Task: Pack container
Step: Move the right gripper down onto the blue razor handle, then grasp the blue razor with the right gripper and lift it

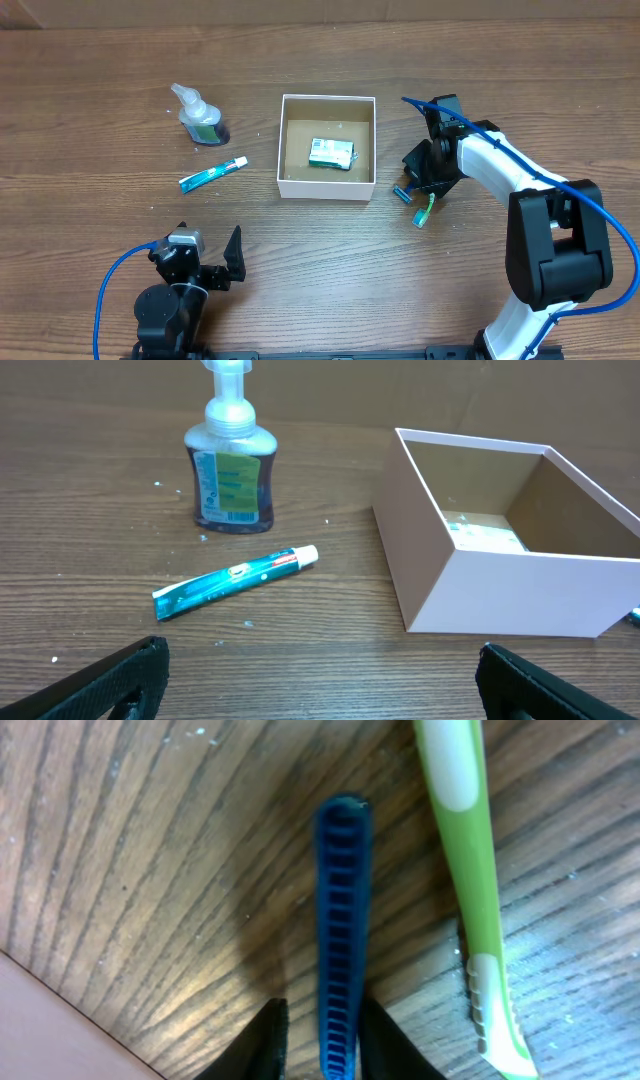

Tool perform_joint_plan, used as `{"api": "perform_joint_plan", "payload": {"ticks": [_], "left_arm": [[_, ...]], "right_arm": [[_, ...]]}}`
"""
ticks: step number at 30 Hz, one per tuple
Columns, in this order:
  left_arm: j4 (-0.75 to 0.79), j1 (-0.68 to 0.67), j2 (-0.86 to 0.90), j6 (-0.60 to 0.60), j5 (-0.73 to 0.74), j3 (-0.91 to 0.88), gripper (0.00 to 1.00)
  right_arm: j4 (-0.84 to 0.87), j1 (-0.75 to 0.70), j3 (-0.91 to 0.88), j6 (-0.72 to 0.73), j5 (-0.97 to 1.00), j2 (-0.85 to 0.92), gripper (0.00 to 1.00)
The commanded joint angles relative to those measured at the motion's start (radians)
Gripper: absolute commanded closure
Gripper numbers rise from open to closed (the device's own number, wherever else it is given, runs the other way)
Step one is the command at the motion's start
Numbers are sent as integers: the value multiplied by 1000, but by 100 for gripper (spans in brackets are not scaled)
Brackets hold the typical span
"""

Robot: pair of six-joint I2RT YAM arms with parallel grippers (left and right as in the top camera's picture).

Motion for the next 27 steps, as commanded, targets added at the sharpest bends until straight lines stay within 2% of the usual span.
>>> {"api": "perform_joint_plan", "payload": {"ticks": [1,5,16,19,27], "left_arm": [[4,6,-11,-10,8,-9,0],[3,6,-11,-10,8,-9,0],[4,6,-11,-10,8,-9,0],[4,6,-11,-10,8,-9,0],[3,6,-11,-10,8,-9,0]], "right_arm": [[1,10,-5,3,38,21,79],[-5,10,-5,2,59,21,82],[1,9,18,-21,59,21,96],[-20,9,68,-24,51,19,96],[-186,9,303,-149,54,19,96]]}}
